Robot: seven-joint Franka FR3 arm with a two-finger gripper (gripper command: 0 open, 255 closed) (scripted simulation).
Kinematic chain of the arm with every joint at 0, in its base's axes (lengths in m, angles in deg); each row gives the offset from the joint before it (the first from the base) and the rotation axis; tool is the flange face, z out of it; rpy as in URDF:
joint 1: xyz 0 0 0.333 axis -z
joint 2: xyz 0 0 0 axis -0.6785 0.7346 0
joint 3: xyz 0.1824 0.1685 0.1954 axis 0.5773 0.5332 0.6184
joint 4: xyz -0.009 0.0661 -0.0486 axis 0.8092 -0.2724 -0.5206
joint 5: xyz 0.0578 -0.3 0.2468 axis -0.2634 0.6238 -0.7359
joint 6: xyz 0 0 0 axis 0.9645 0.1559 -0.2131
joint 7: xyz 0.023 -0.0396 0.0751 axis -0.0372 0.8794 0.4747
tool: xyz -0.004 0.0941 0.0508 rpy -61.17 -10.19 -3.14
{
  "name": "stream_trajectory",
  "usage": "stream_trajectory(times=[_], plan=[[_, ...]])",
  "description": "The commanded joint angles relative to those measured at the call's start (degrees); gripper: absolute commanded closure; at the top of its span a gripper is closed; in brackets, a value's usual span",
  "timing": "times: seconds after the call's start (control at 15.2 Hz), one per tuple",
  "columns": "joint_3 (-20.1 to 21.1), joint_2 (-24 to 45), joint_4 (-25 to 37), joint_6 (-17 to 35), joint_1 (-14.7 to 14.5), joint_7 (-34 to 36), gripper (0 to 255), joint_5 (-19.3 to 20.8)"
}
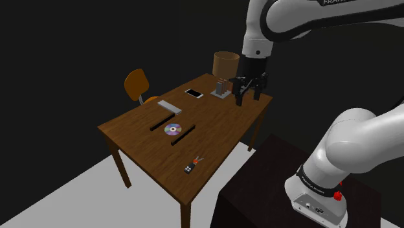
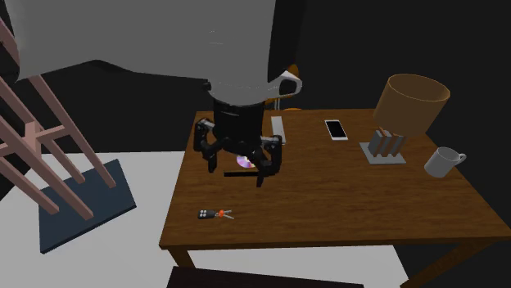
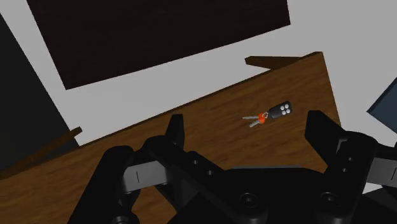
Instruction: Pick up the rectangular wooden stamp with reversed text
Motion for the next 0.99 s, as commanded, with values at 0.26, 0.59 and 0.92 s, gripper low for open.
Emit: stream_trajectory(times=[0.26,0.59,0.92], plan=[[6.7,10.3,-1.0,13.3,1.4,13.1,0,-2.9],[11.2,21.2,1.3,23.3,3.3,24.3,0,-2.3],[14.1,33.4,5.6,31.9,5.2,36.7,0,2.0]])
